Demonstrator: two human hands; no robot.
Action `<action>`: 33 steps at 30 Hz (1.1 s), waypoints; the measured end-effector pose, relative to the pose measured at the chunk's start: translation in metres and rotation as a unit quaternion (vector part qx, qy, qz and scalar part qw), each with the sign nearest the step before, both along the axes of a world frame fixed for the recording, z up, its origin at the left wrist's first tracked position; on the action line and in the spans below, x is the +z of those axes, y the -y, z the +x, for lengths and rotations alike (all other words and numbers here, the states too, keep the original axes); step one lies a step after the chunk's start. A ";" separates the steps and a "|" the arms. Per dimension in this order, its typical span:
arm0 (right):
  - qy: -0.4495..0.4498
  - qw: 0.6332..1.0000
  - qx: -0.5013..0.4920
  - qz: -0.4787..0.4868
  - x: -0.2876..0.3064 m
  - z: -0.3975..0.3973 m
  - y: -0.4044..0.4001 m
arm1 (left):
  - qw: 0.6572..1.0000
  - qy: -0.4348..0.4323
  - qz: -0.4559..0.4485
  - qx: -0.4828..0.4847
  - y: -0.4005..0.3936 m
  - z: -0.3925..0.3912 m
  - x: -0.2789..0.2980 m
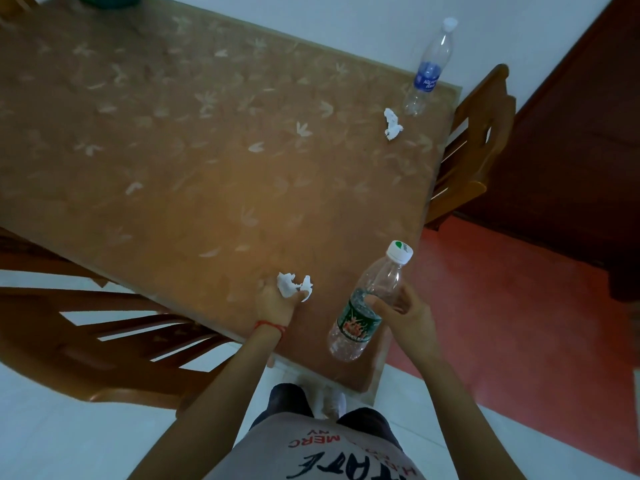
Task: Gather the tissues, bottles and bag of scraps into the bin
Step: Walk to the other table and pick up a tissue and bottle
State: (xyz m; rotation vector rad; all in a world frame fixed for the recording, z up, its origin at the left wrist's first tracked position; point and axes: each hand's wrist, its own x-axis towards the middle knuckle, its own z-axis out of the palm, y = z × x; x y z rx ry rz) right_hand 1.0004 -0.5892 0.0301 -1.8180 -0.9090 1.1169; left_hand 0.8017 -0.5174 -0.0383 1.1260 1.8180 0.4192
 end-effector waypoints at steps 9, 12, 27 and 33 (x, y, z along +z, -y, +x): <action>-0.013 1.000 -0.020 -0.011 -0.005 0.009 0.006 | 0.990 -0.059 0.103 -0.071 -0.014 0.016 0.001; -0.020 0.999 -0.023 -0.010 -0.004 0.010 0.007 | 0.988 -0.068 0.115 -0.074 -0.015 0.014 0.000; -0.028 1.000 0.009 -0.006 -0.002 0.001 -0.009 | 0.998 0.034 0.043 0.035 0.002 -0.004 0.020; -0.040 0.997 0.064 0.007 0.008 -0.011 -0.021 | 0.986 0.076 0.064 0.133 0.006 -0.029 0.032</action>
